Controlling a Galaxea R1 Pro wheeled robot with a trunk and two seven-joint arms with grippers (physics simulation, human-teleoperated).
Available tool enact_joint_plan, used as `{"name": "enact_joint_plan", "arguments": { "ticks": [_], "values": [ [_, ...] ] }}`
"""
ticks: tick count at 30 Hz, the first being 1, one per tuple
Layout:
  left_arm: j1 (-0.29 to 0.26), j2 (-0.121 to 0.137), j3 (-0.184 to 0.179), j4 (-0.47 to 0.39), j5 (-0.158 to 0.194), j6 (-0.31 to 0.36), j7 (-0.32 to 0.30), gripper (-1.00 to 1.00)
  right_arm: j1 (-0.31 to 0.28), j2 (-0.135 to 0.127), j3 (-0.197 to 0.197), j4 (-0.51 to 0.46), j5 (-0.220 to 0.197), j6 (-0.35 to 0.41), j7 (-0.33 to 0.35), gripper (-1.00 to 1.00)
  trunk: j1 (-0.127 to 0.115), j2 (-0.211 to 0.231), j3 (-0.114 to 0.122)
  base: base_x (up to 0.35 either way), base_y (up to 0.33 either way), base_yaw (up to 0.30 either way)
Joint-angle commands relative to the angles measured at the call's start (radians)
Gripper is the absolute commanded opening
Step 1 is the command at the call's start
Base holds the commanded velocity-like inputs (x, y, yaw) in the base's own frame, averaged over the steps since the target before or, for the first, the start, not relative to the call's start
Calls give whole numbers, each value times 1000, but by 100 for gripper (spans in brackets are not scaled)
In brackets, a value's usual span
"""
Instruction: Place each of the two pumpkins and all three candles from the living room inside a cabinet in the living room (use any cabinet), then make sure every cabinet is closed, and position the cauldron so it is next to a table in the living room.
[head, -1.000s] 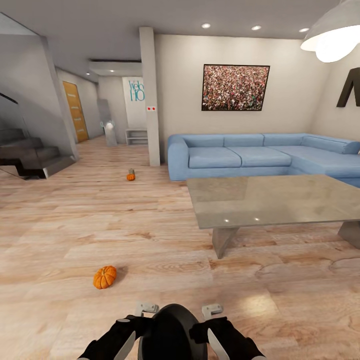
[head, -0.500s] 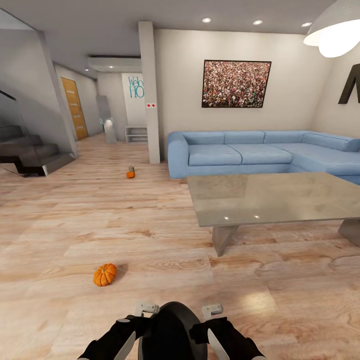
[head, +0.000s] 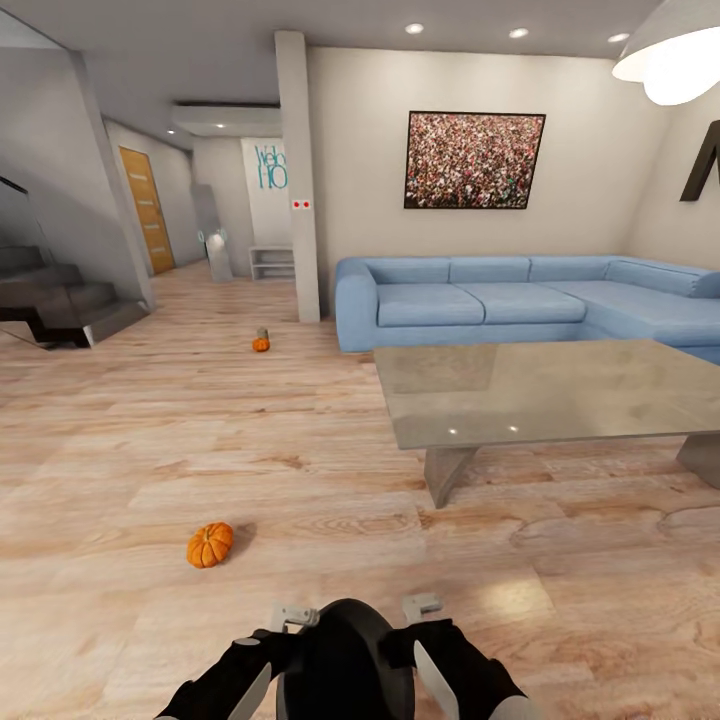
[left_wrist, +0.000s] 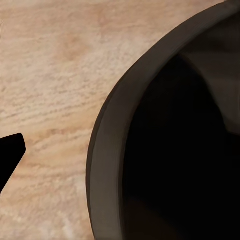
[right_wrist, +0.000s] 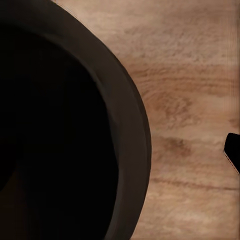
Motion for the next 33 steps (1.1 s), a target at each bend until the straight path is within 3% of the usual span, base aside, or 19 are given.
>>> {"name": "enact_joint_plan", "arguments": {
  "ticks": [1,11,24,33],
  "values": [
    [0,1,-5,-2,9,2,3,100,-3,0,4,-2,-11,4,-10,100,0,0,-1,0,0,0],
    [0,-1,-16,-2,8,-11,1,100,-17,0,4,9,-12,5,-9,100,0,0,-1,0,0,0],
    [0,-1,-24,-2,8,-12,1,100,-18,0,4,15,-12,4,-9,100,3,-2,-32,0,0,0],
    [0,-1,-24,-2,8,-13,1,100,-18,0,4,14,-12,4,-9,100,3,-2,-32,0,0,0]
  ]
}}
